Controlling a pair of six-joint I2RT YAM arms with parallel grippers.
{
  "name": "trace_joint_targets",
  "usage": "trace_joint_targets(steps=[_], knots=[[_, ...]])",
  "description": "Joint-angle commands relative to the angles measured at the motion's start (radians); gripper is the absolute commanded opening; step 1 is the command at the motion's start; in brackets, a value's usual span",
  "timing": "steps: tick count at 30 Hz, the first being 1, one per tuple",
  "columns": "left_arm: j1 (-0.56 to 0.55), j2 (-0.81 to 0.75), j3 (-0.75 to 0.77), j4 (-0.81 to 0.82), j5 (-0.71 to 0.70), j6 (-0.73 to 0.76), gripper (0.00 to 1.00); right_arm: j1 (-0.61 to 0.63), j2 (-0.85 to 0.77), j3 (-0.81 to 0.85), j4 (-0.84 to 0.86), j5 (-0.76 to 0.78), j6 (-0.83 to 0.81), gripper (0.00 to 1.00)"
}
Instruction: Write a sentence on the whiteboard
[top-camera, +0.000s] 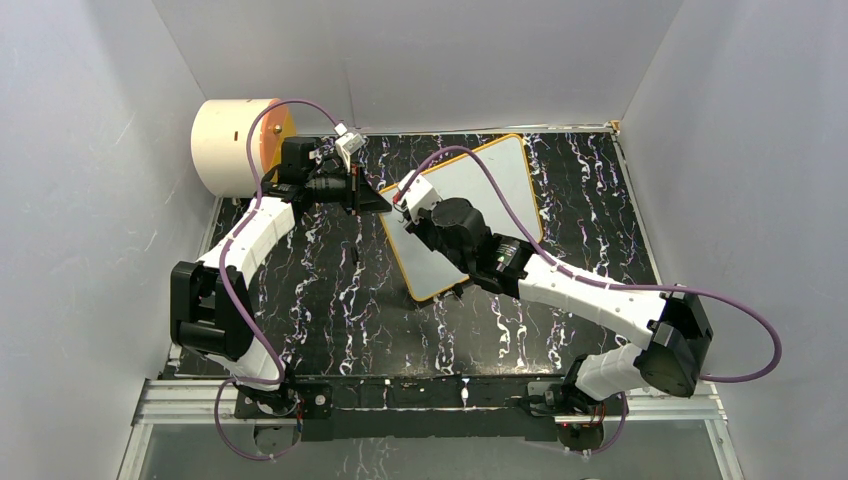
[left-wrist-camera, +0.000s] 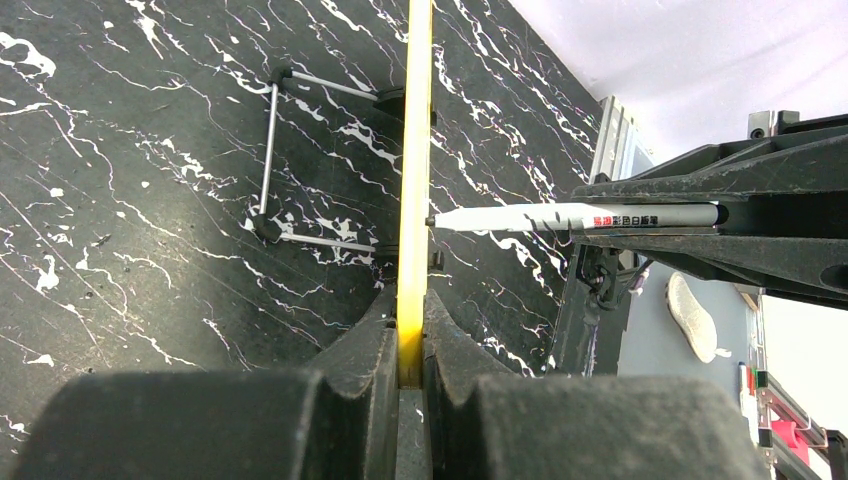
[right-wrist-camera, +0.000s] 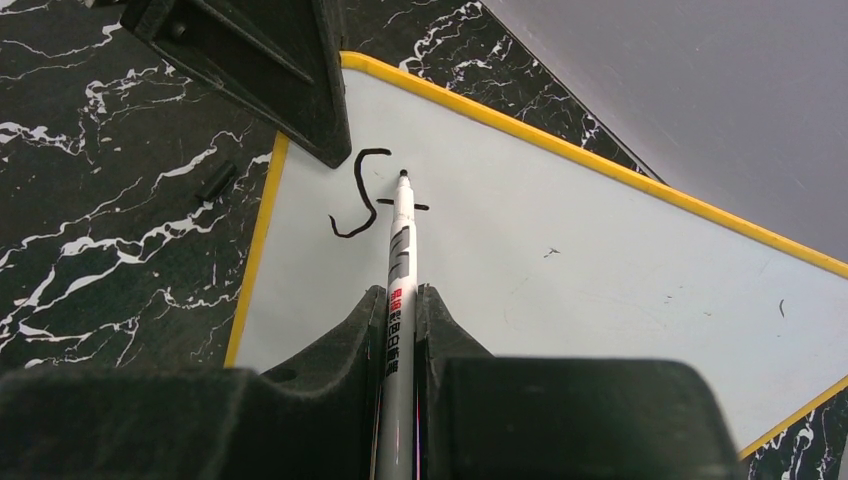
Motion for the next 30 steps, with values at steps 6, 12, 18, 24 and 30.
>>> trace_joint_targets(steps=[6,12,18,24,30], knots=[[-0.002,-0.03,-0.019,-0.033,0.008,0.038,0.0,-0.011,-0.01,0.033,-0.063,-0.011,0.021,0.0],[-0.002,-0.028,-0.018,-0.033,0.01,0.038,0.0,-0.009,-0.018,0.024,-0.091,-0.021,0.033,0.0],[-0.001,-0.026,-0.018,-0.034,0.011,0.036,0.0,-0.011,-0.029,0.01,-0.11,-0.021,0.042,0.0],[-0.001,-0.025,-0.017,-0.033,0.011,0.036,0.0,-0.011,-0.039,0.001,-0.125,-0.024,0.051,0.0],[-0.001,-0.025,-0.017,-0.033,0.012,0.036,0.0,-0.01,-0.044,0.0,-0.14,-0.026,0.054,0.0]])
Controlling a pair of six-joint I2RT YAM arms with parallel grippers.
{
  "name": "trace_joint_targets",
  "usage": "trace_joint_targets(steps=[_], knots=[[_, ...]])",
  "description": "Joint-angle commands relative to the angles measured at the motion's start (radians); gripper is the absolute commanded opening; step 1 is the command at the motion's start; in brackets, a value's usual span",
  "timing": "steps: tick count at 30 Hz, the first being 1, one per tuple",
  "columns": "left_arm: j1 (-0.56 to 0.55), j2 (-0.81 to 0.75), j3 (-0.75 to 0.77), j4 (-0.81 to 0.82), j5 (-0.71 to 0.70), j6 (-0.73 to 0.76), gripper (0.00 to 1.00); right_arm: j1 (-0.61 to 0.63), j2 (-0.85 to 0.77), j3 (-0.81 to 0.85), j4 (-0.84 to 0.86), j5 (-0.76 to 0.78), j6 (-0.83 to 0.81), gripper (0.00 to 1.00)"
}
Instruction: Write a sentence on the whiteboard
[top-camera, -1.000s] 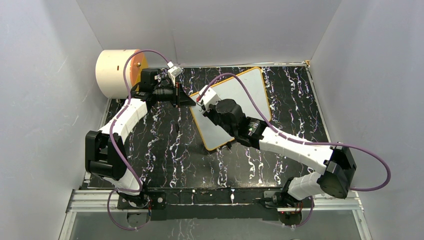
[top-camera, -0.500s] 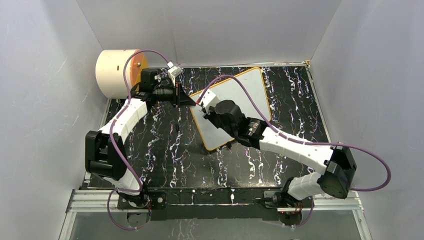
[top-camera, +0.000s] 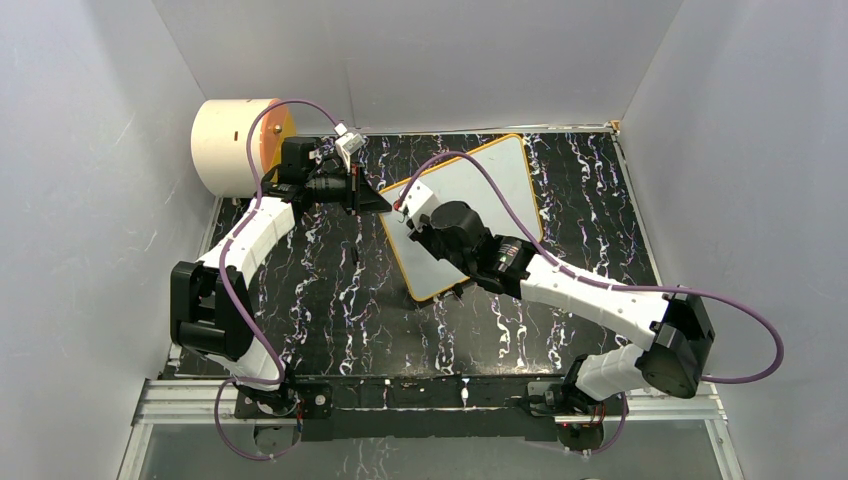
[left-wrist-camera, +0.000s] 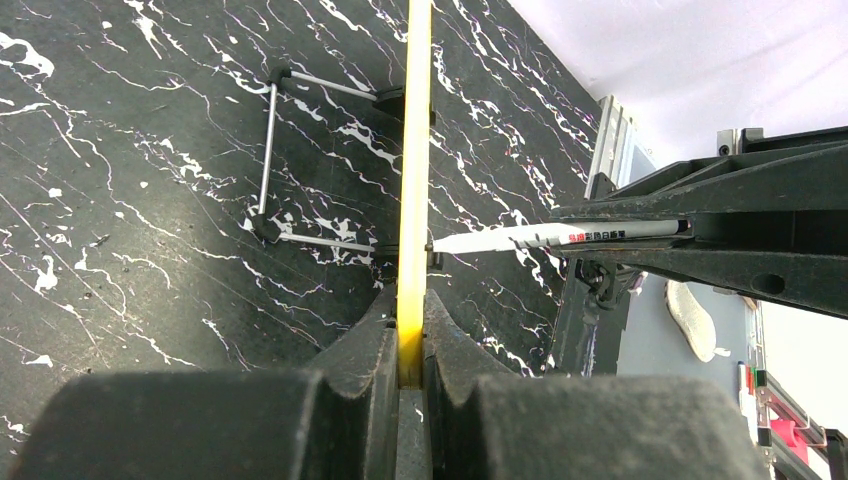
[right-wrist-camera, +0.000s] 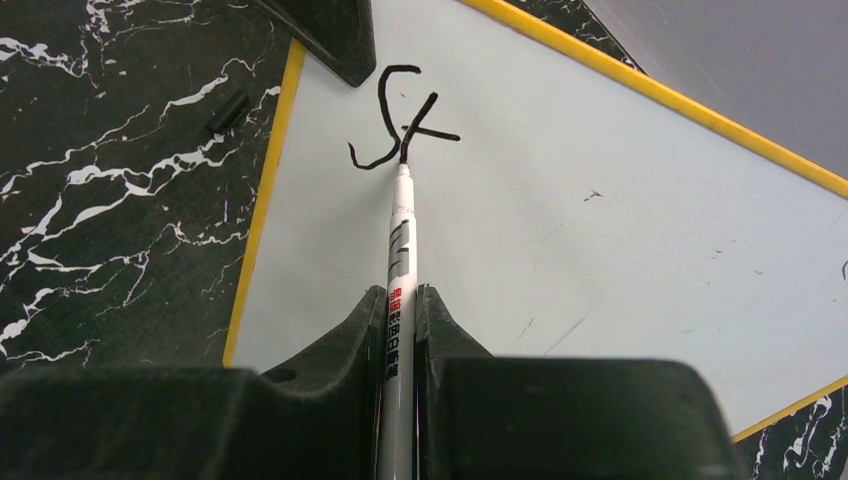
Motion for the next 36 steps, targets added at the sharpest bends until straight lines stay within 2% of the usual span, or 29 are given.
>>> trace_joint_targets(steps=[1,12,36], knots=[[-0.002,-0.026,-0.017,-0.033,0.01,0.035,0.0,-0.01,-0.034,0.001,-0.017,0.004,0.017,0.0],[-0.001,-0.018,-0.016,-0.036,0.017,0.035,0.0,-0.008,-0.041,0.0,-0.027,0.018,0.011,0.0],[-0.002,-0.016,-0.018,-0.033,0.019,0.035,0.0,-0.01,-0.061,-0.012,0.063,0.044,-0.005,0.0]])
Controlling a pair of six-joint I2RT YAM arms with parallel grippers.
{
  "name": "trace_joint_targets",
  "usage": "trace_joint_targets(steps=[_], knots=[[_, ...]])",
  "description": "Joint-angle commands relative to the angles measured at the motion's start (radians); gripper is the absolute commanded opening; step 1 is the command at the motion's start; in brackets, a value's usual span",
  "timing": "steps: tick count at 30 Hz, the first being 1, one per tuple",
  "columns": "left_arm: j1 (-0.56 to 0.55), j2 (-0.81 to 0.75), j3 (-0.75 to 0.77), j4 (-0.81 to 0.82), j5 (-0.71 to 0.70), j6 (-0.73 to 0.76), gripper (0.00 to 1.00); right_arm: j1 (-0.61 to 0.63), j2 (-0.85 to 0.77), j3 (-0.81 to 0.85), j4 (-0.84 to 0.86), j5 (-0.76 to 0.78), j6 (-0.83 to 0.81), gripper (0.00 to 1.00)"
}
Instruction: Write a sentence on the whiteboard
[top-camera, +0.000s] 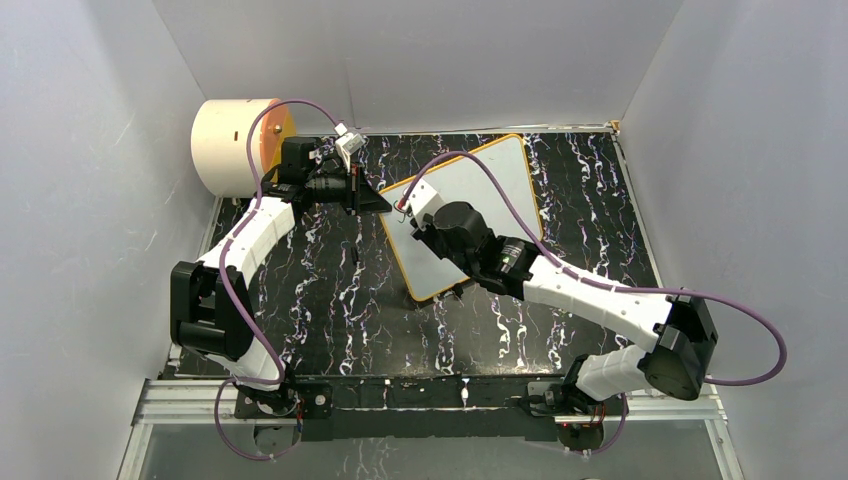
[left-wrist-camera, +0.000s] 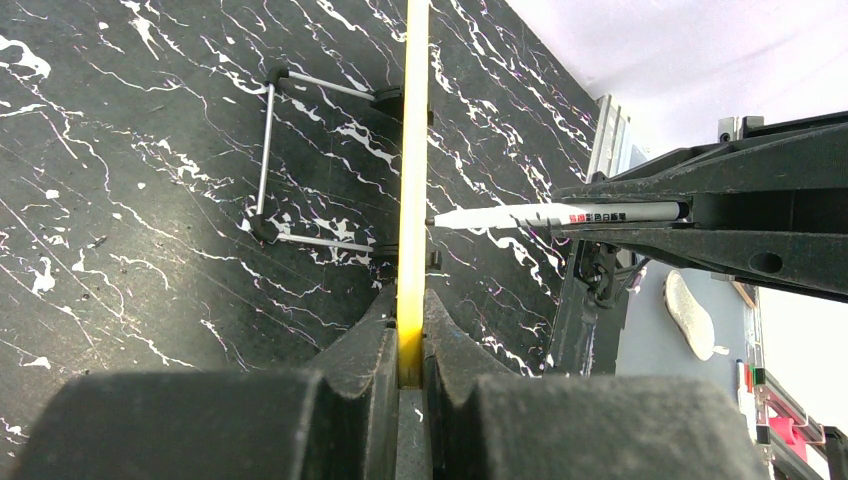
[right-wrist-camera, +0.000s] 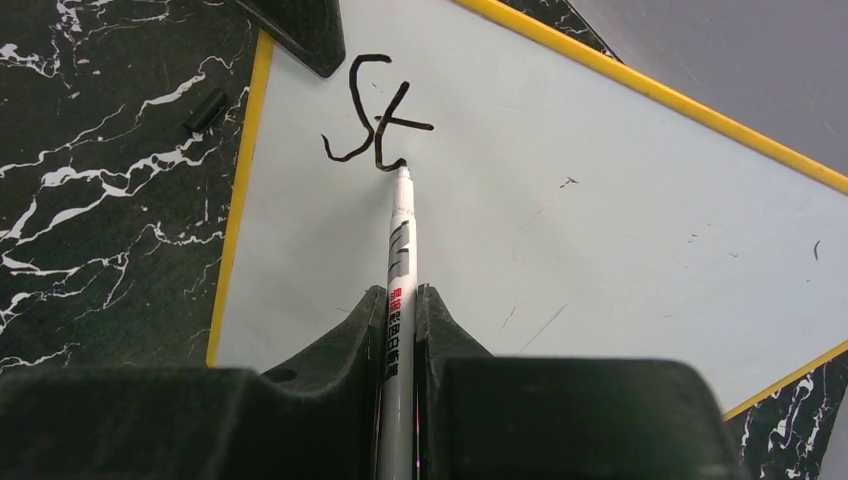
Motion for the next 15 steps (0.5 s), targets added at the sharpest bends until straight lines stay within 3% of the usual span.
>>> trace_joint_targets(steps=[1,15], knots=[[-0.002,-0.016,-0.017,-0.033,0.014,0.034,0.0,-0.006,-0.049,-0.001,0.069,0.009,-0.001,0.0],[-0.002,-0.016,-0.016,-0.033,0.014,0.031,0.0,-0.006,-0.06,0.001,0.084,0.065,-0.002,0.0]])
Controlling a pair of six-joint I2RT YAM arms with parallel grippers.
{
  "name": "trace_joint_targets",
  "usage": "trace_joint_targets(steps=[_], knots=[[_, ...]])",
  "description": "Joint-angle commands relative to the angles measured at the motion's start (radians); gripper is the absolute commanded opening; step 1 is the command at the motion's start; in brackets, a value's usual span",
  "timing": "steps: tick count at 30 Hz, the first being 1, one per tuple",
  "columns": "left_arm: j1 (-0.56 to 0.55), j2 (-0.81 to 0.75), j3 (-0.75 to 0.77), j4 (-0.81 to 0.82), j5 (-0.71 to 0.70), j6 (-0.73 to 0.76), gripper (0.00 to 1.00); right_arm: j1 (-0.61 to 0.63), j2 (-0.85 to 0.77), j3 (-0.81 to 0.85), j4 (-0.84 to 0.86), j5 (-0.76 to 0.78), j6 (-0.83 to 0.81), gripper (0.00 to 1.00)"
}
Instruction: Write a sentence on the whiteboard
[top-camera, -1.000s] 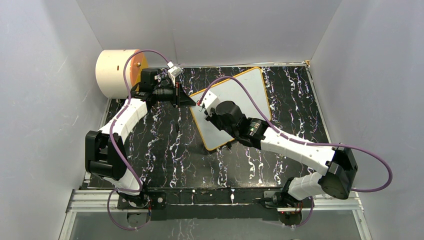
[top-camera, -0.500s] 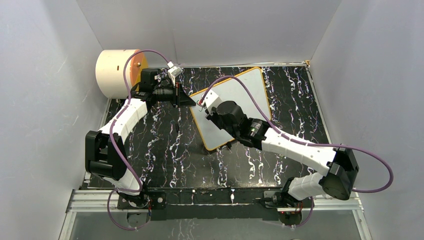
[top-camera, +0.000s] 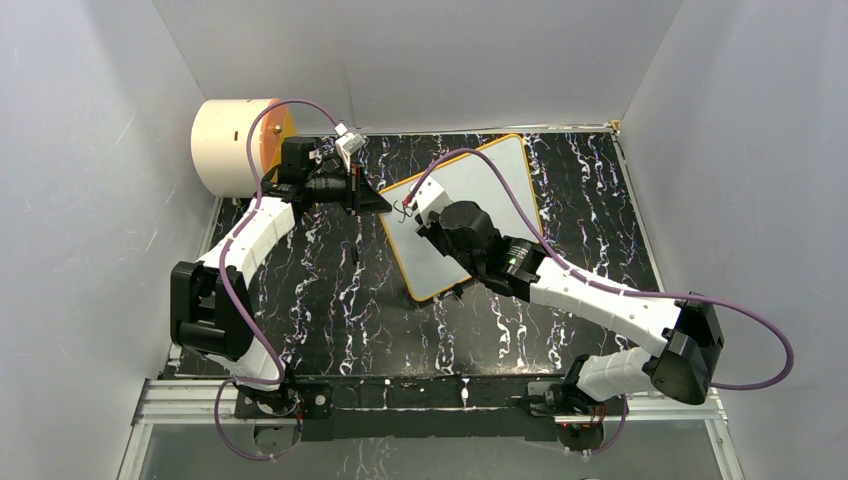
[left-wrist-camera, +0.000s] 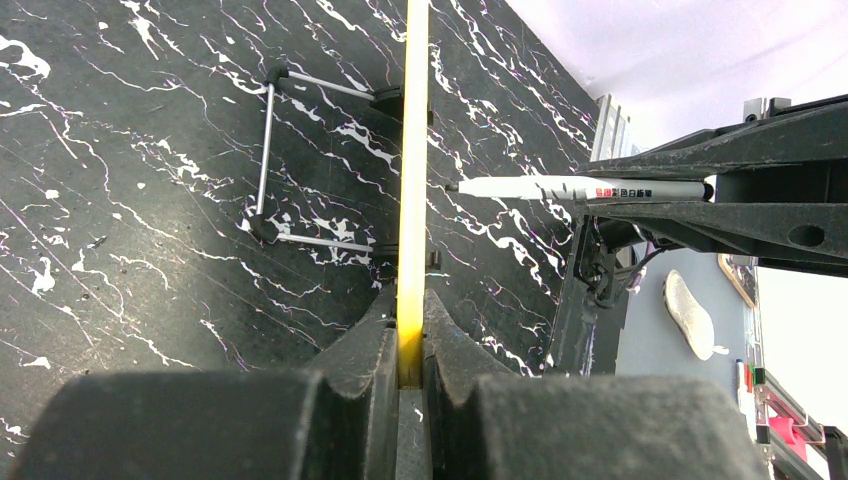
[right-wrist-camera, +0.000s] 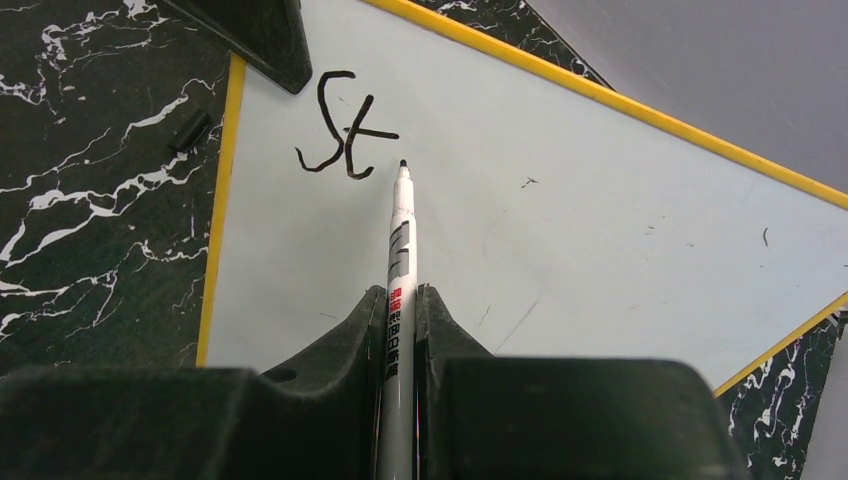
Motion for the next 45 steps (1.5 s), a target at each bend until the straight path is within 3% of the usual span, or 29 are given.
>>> trace_joint_targets(steps=[1,45], knots=[[-0.002,-0.015,-0.015,-0.033,0.014,0.031,0.0,-0.005,-0.022,0.011,0.076,0.037,0.0,0.0],[-0.001,-0.011,-0.015,-0.032,0.021,0.03,0.0,-0.012,0.04,0.051,0.131,0.019,-0.015,0.0]])
